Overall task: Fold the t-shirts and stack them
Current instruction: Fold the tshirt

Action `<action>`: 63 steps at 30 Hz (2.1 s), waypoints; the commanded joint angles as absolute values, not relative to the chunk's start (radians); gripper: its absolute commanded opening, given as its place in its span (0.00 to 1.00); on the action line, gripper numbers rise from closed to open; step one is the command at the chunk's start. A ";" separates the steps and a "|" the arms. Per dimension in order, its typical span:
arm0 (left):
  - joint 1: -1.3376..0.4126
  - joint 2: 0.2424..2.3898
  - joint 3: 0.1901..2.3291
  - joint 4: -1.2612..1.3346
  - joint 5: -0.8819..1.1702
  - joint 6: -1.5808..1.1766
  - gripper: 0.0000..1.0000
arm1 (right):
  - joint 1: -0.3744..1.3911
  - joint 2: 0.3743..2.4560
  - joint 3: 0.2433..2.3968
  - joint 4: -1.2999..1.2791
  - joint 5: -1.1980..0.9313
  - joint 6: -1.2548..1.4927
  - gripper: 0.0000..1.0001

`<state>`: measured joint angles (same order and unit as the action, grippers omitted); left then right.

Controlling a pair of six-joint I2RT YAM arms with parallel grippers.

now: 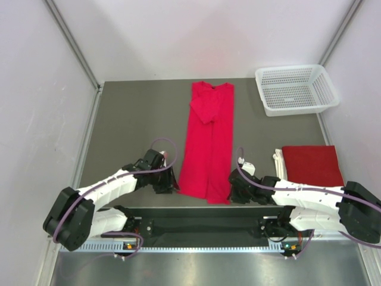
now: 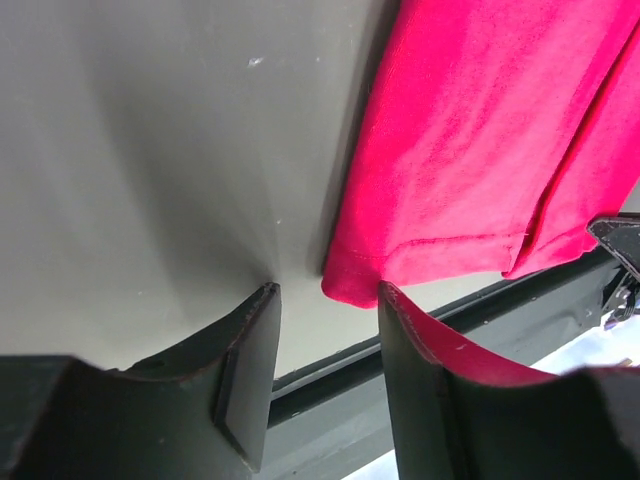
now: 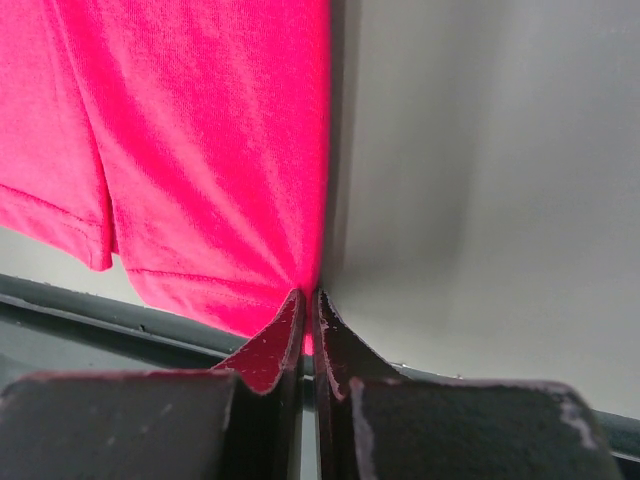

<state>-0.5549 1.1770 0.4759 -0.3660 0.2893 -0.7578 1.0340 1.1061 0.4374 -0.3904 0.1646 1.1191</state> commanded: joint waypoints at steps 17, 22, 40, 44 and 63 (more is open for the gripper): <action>-0.569 1.103 0.520 -0.373 0.241 -0.802 0.57 | 1.051 1.075 0.437 -0.414 0.173 1.126 0.00; -0.568 1.164 0.477 -0.325 0.271 -0.804 0.49 | 1.051 1.077 0.434 -0.411 0.170 1.127 0.00; -0.571 1.218 0.416 -0.245 0.313 -0.825 0.19 | 1.051 1.074 0.437 -0.423 0.169 1.129 0.00; -0.574 1.183 0.394 -0.250 0.313 -0.854 0.00 | 1.051 1.069 0.451 -0.462 0.170 1.131 0.00; -0.598 1.081 0.387 -0.304 0.347 -0.922 0.00 | 1.052 1.031 0.486 -0.532 0.169 1.108 0.00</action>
<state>-0.5926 1.0863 0.3653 -0.2749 0.3328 -0.9188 1.0344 1.0420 0.4416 -0.4984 0.1600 1.1194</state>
